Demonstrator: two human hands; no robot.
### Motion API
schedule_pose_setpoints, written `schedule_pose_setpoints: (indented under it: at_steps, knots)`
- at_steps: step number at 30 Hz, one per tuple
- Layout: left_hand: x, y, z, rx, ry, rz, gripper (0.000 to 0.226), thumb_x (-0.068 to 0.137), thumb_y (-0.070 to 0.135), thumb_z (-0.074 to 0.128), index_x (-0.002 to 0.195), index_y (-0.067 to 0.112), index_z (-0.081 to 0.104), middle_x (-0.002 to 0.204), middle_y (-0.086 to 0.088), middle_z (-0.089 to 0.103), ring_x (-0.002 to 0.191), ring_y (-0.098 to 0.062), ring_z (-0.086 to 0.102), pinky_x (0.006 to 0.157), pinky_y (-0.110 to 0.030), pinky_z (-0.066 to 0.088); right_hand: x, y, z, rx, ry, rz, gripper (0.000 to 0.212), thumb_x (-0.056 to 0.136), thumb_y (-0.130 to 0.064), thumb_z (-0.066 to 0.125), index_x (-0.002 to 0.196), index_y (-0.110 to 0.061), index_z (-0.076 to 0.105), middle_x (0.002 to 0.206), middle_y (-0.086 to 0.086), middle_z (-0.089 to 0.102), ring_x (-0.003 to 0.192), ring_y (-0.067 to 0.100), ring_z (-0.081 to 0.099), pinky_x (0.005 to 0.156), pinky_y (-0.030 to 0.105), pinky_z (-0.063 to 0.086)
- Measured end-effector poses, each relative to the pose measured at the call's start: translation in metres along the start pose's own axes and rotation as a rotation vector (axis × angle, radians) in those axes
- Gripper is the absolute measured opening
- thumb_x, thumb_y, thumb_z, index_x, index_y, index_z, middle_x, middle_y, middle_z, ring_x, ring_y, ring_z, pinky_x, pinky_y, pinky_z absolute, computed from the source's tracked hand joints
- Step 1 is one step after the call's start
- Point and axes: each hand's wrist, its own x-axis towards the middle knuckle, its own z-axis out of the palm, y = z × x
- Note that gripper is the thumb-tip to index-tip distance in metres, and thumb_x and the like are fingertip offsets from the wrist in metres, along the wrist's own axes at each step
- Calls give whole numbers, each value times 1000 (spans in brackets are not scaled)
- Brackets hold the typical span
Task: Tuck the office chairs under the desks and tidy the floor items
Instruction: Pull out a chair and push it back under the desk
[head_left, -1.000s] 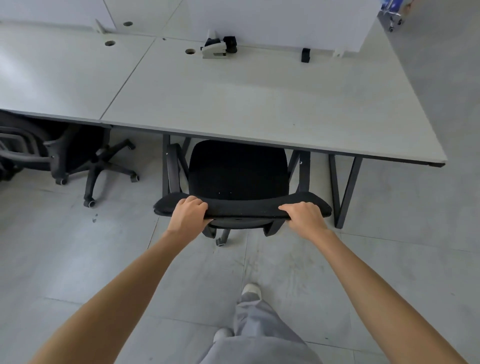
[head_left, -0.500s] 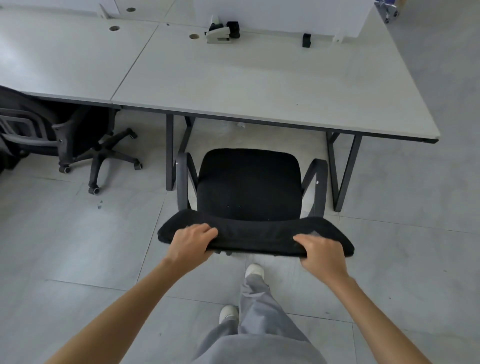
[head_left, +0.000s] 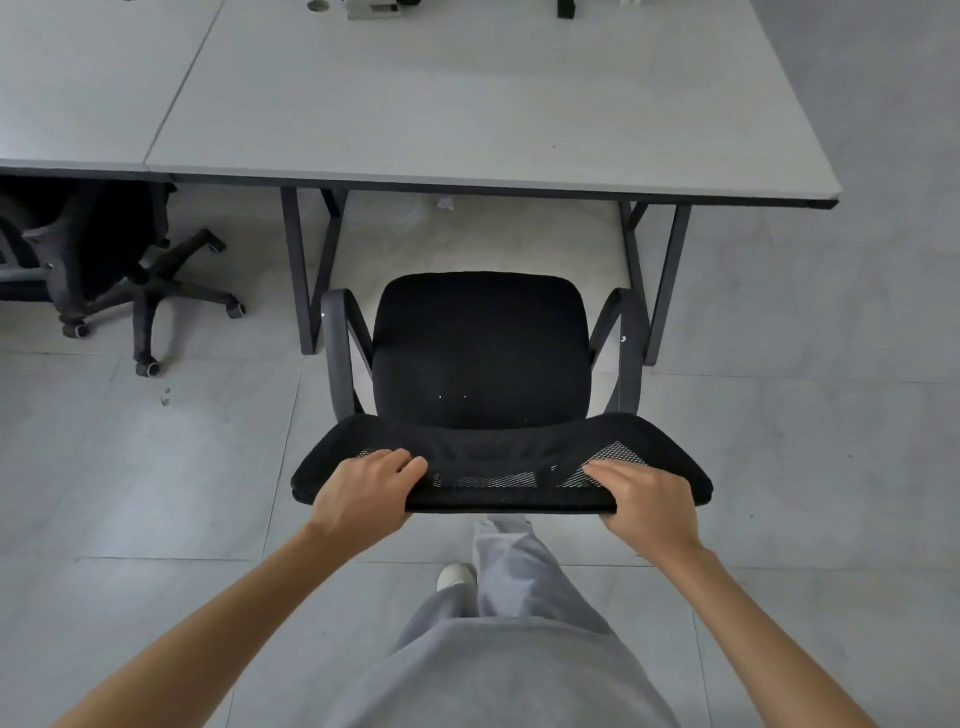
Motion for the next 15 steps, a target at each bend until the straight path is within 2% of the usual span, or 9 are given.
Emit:
schedule_pose_setpoints:
  at_steps: [8,15]
  knots:
    - [38,-24,-3,9,7,-77,30,49,15,79,69,14,57,54,2,52,44,-18,52,34,-21,23,62,11,-7,9,-32,0,46,39,-6,84,84,-17,76,84,-5,75,75,12,72,56,20,53]
    - [69,-82,-4,-40,-11,-117,32,50,16,81,70,16,57,55,4,57,46,-17,55,34,-19,31,126,1,6,39,34,-26,46,35,-5,85,80,-14,76,80,0,76,71,16,72,56,22,54]
